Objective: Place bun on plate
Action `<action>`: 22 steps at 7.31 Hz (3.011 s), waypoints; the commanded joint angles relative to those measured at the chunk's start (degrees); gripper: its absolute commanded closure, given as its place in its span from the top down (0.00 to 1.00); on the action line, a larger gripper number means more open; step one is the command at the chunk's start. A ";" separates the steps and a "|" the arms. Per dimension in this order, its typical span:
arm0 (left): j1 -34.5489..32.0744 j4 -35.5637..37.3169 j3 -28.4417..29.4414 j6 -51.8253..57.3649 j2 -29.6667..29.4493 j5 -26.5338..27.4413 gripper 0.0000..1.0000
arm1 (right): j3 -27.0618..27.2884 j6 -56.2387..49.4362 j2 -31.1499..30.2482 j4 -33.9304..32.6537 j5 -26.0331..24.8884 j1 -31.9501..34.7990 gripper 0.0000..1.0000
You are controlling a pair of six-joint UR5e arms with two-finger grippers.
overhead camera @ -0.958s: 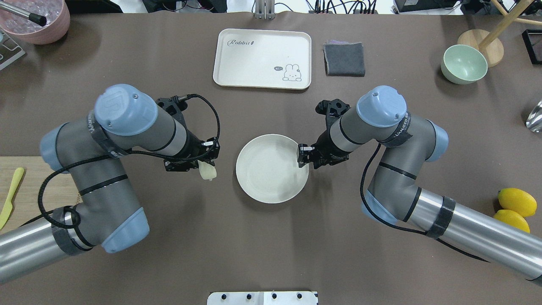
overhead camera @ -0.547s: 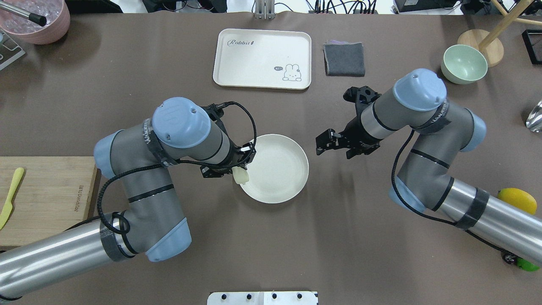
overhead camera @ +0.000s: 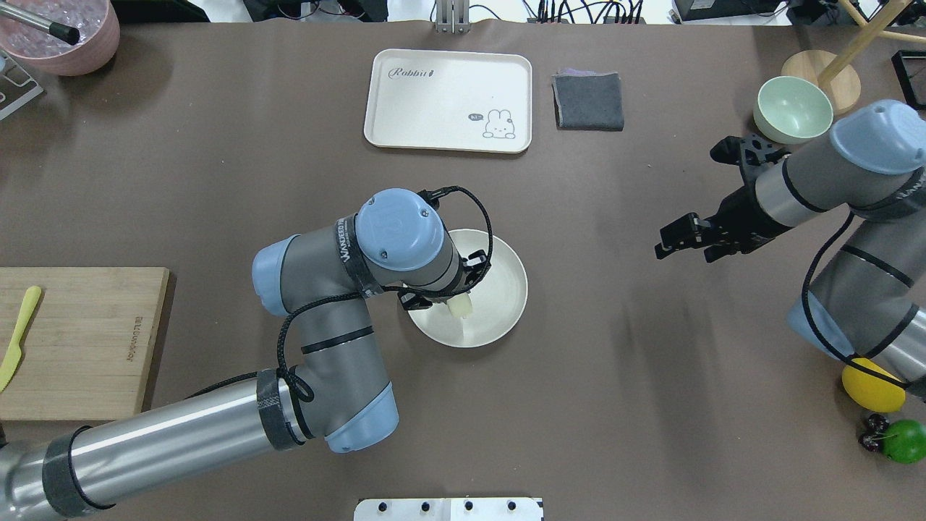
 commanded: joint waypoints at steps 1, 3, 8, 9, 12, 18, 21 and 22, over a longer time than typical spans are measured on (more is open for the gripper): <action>0.63 -1.66 3.39 -0.01 -1.19 1.56 0.57 | 1.66 -6.55 -7.12 0.13 1.17 3.47 1.00; 0.46 -2.54 3.32 0.60 -1.11 1.56 0.97 | 1.85 -10.25 -9.52 0.13 1.34 5.50 1.00; -16.26 3.91 -10.27 35.56 14.94 -7.15 0.97 | -1.21 -20.32 -9.35 -0.48 2.06 14.01 1.00; -23.46 9.09 -12.39 45.68 16.28 -12.53 0.97 | -4.10 -24.89 -9.26 -0.92 1.35 16.29 1.00; -43.15 10.29 -16.82 80.64 34.18 -25.79 0.97 | -4.92 -36.50 -7.07 -10.82 1.17 22.45 1.00; -58.33 8.98 -8.11 108.06 44.94 -26.56 0.97 | -6.50 -46.38 -7.50 -13.84 1.26 28.62 1.00; -59.48 9.15 -7.31 107.83 44.42 -27.17 0.97 | -6.50 -46.47 -8.03 -13.67 1.34 28.62 1.00; -59.48 9.06 -7.23 108.01 44.59 -27.18 0.97 | -6.15 -46.38 -8.47 -13.58 1.78 28.62 1.00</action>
